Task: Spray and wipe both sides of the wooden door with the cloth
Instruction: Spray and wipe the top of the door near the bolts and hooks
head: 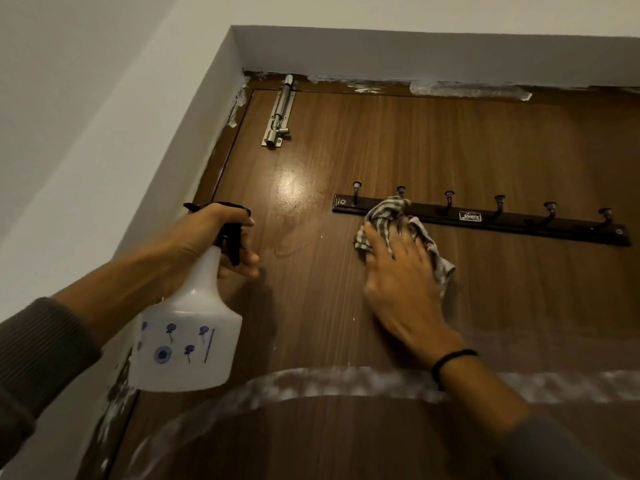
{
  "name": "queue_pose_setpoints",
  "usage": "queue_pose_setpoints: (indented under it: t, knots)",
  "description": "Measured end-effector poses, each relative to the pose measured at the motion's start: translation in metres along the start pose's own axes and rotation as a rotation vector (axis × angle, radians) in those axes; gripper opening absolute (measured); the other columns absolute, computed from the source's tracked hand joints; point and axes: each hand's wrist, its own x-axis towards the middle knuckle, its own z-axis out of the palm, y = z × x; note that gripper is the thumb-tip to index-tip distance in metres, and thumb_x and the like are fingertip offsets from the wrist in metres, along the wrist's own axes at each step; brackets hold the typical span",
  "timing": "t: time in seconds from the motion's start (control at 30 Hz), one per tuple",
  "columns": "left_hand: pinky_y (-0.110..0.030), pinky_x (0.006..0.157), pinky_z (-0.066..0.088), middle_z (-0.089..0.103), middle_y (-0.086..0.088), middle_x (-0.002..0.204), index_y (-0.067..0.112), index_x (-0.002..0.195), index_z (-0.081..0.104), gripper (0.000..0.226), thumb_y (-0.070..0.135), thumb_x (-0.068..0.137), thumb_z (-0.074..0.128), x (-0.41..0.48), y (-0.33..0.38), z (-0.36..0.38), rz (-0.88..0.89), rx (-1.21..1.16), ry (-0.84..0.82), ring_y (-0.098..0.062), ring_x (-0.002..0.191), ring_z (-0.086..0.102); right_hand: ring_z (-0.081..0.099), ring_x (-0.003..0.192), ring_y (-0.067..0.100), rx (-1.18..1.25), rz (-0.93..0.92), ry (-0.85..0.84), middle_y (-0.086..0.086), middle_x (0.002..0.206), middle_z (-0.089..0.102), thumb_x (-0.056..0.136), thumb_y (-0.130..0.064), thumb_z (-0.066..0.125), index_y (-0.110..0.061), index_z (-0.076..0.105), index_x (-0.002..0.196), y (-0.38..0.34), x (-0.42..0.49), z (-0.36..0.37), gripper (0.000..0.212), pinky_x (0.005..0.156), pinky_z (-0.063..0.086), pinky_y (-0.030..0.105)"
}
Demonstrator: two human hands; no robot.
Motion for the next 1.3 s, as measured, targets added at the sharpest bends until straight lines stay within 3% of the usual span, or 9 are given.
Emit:
queue_pose_setpoints:
  t: [0.3,0.37,0.43,0.47,0.53,0.6,0.83,1.0,1.3]
  knots:
    - [-0.024,0.035,0.047,0.073,-0.020,0.069,0.004,0.067,0.063,0.033,0.025,0.093,0.060,0.004,0.001,-0.028,0.006,0.009,-0.022,-0.037,0.064,0.075,-0.008,0.156,0.019,0.029,-0.032,-0.041,0.001,0.170,0.001,0.109,-0.029,0.029,-0.029,0.012,0.162,-0.035,0.011,0.008,0.055,0.124,-0.009,0.038]
    - [-0.041,0.056,0.061,0.073,-0.025,0.075,0.004,0.062,0.068,0.035,0.026,0.088,0.064,0.002,0.004,-0.037,0.034,0.016,-0.036,-0.047,0.076,0.074,-0.003,0.157,0.019,0.012,-0.043,-0.004,0.002,0.170,0.007,0.108,-0.028,0.030,-0.028,0.015,0.162,-0.040,0.021,0.011,0.055,0.125,-0.005,0.038]
    - [-0.068,0.085,0.055,0.070,-0.030,0.079,0.003,0.063,0.070,0.032,0.031,0.079,0.070,-0.004,0.004,-0.047,0.034,0.041,-0.070,-0.052,0.082,0.070,0.002,0.157,0.024,0.010,0.033,0.073,0.007,0.169,0.013,0.104,-0.025,0.030,-0.025,0.020,0.161,-0.051,0.022,0.021,0.058,0.125,-0.005,0.039]
    - [-0.070,0.085,0.054,0.069,-0.032,0.081,0.002,0.065,0.069,0.034,0.033,0.077,0.071,-0.004,0.003,-0.052,0.027,0.050,-0.089,-0.053,0.083,0.069,0.003,0.157,0.026,0.032,0.084,0.101,0.009,0.169,0.014,0.101,-0.027,0.028,-0.023,0.021,0.161,-0.060,0.020,0.026,0.061,0.125,-0.005,0.040]
    - [-0.045,0.057,0.061,0.070,-0.032,0.082,0.004,0.061,0.068,0.039,0.032,0.087,0.064,-0.005,0.000,-0.057,0.016,0.062,-0.040,-0.052,0.080,0.071,0.002,0.157,0.028,0.078,0.080,0.088,0.010,0.168,0.014,0.098,-0.031,0.022,-0.022,0.021,0.161,-0.076,0.020,0.033,0.064,0.124,-0.006,0.041]
    - [-0.026,0.038,0.048,0.072,-0.028,0.077,0.007,0.052,0.067,0.049,0.026,0.096,0.055,0.001,-0.006,-0.063,-0.009,0.076,-0.014,-0.042,0.067,0.074,0.001,0.157,0.023,0.067,-0.051,0.016,0.006,0.169,0.013,0.104,-0.031,0.019,-0.024,0.019,0.161,-0.076,0.024,0.032,0.058,0.125,-0.005,0.039]
    - [-0.031,0.043,0.054,0.075,-0.027,0.087,0.003,0.073,0.065,0.038,0.028,0.099,0.054,0.004,-0.008,-0.081,-0.017,0.135,0.001,-0.040,0.070,0.075,0.007,0.156,0.024,0.024,-0.016,0.098,0.008,0.168,0.018,0.105,-0.029,0.028,-0.023,0.028,0.159,-0.068,0.020,0.034,0.055,0.123,-0.003,0.036]
    - [-0.026,0.037,0.048,0.074,-0.020,0.075,0.006,0.067,0.063,0.039,0.028,0.098,0.055,-0.001,-0.005,-0.082,-0.040,0.081,0.013,-0.035,0.063,0.075,-0.001,0.157,0.020,-0.064,-0.108,0.041,0.005,0.169,0.008,0.105,-0.037,0.015,-0.025,0.021,0.160,-0.060,0.027,0.022,0.057,0.120,-0.011,0.034]
    - [-0.027,0.040,0.051,0.075,-0.019,0.081,0.007,0.068,0.064,0.040,0.031,0.098,0.054,0.000,-0.013,-0.087,-0.033,0.087,-0.009,-0.035,0.066,0.075,0.002,0.157,0.018,-0.027,-0.283,-0.019,0.001,0.170,0.011,0.109,-0.040,0.026,-0.031,0.025,0.159,-0.080,0.082,0.033,0.051,0.123,-0.005,0.034]
